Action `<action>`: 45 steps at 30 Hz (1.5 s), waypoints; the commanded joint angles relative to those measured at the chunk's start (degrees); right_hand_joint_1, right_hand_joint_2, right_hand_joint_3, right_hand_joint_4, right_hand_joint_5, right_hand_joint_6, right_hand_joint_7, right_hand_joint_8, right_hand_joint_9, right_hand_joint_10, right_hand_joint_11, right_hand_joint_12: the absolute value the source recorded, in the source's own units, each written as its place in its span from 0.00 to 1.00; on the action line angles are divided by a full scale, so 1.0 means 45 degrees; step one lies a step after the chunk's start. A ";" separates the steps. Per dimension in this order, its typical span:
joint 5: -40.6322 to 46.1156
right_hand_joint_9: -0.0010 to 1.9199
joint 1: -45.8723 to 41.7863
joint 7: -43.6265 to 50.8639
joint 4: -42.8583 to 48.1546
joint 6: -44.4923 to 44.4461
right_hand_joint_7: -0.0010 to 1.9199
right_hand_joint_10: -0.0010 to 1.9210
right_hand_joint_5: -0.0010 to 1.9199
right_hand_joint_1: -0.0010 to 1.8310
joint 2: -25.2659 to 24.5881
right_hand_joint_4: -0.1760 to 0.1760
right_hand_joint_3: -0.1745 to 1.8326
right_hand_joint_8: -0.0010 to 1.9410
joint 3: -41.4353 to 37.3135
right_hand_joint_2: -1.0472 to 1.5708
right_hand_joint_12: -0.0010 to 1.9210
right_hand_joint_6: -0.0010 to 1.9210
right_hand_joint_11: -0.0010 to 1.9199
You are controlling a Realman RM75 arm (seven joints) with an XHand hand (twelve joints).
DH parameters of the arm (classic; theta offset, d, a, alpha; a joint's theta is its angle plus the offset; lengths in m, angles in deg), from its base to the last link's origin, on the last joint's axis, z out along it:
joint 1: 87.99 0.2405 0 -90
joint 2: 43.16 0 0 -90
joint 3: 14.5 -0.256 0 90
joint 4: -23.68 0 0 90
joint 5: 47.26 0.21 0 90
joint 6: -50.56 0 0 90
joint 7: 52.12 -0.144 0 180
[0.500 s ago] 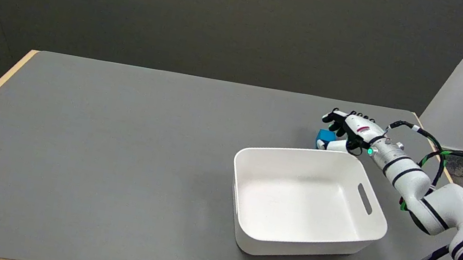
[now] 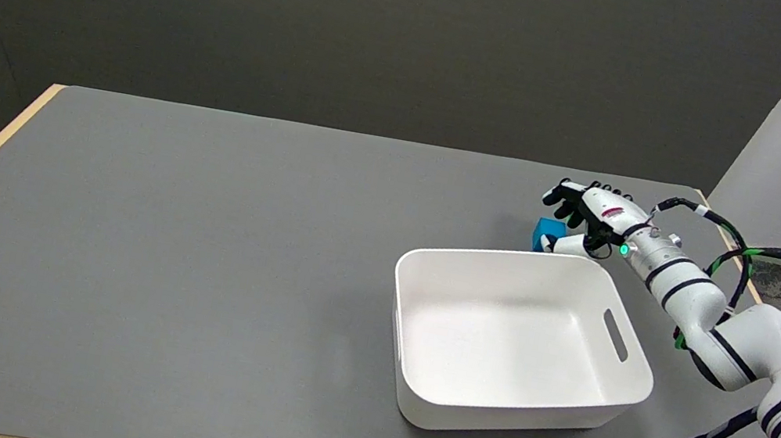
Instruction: Pick up blue wooden cube.
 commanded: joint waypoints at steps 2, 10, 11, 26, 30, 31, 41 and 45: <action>-0.0011 0.27 0.0128 -0.0003 0.0155 -0.0108 0.29 0.57 0.18 0.51 -0.0002 0.61 0.55 0.31 0.0299 0.67 0.97 0.36 0.28; -0.0011 0.27 0.0307 -0.0003 0.0191 -0.0090 0.29 0.57 0.18 0.51 -0.0002 0.62 0.55 0.32 0.0513 0.67 0.98 0.36 0.27; -0.0011 0.27 0.0347 -0.0003 0.0191 -0.0090 0.29 0.57 0.18 0.51 -0.0002 0.62 0.55 0.32 0.0554 0.67 0.98 0.36 0.27; -0.0064 0.32 0.0732 -0.0003 0.0290 -0.0214 0.33 0.62 0.21 0.54 -0.0048 0.64 0.55 0.40 0.0909 0.68 1.00 0.47 0.26; -0.0064 0.34 0.0757 -0.0003 0.0351 -0.0214 0.35 0.64 0.22 0.56 -0.0073 0.63 0.55 0.44 0.0907 0.68 1.00 0.52 0.34; -0.0064 0.34 0.0757 -0.0003 0.0360 -0.0214 0.35 0.65 0.22 0.56 -0.0073 0.63 0.55 0.44 0.0908 0.68 0.99 0.53 0.36; -0.0064 0.39 0.0775 -0.0003 0.0457 -0.0214 0.40 0.80 0.27 0.73 -0.0126 0.18 0.19 0.70 0.0909 0.84 1.00 0.76 0.43; -0.0064 0.40 0.0786 -0.0003 0.0475 -0.0151 0.41 0.84 0.29 0.73 -0.0172 0.09 0.23 0.70 0.0909 0.82 1.00 0.77 0.43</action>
